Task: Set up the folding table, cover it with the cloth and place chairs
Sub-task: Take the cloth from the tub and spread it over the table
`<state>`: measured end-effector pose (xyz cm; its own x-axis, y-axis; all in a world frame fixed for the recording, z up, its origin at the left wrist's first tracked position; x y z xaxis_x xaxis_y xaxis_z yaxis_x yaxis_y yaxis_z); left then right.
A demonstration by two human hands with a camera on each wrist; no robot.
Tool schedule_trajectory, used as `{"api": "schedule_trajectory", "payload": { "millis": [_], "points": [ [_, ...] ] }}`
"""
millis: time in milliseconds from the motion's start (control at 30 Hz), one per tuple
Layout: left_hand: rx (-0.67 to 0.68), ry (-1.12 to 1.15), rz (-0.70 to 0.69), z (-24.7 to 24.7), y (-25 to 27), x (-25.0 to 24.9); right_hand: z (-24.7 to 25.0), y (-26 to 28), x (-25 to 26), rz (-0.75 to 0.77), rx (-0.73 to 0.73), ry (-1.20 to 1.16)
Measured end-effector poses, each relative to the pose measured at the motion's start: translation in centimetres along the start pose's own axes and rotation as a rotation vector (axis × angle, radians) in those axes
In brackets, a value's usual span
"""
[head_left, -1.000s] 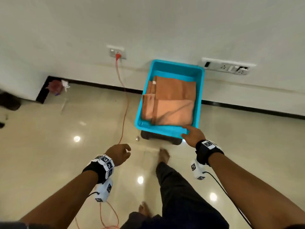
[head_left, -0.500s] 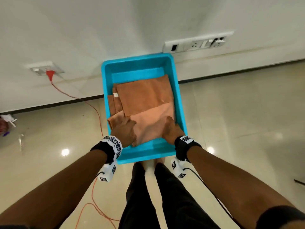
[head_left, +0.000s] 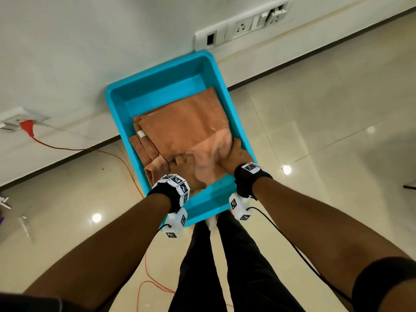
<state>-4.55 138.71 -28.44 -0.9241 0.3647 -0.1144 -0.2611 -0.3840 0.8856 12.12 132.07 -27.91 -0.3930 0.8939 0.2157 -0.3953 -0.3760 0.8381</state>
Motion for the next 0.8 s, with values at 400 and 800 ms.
{"api": "schedule_trajectory", "payload": {
  "millis": [400, 800],
  "points": [
    [0.018, -0.015, -0.009, 1.2, 1.6, 0.0, 1.4, 2.3, 3.1, 0.164, 0.093, -0.076],
    [-0.742, 0.499, -0.189, 7.3, 10.5, 4.3, 7.5, 13.2, 14.8, 0.523, 0.037, -0.496]
  ]
}}
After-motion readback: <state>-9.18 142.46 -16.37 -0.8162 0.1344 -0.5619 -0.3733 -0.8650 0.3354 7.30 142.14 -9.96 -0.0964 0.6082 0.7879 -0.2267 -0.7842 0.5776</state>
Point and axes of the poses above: each hand's wrist, its own y-axis away from the middle knuckle, its own z-axis out of the back of the hand, x = y × z, the point moved 2 cm from there along -y, towards the middle knuckle, and after that the axes turned 7 degrees about x, right-handed, at the moved point
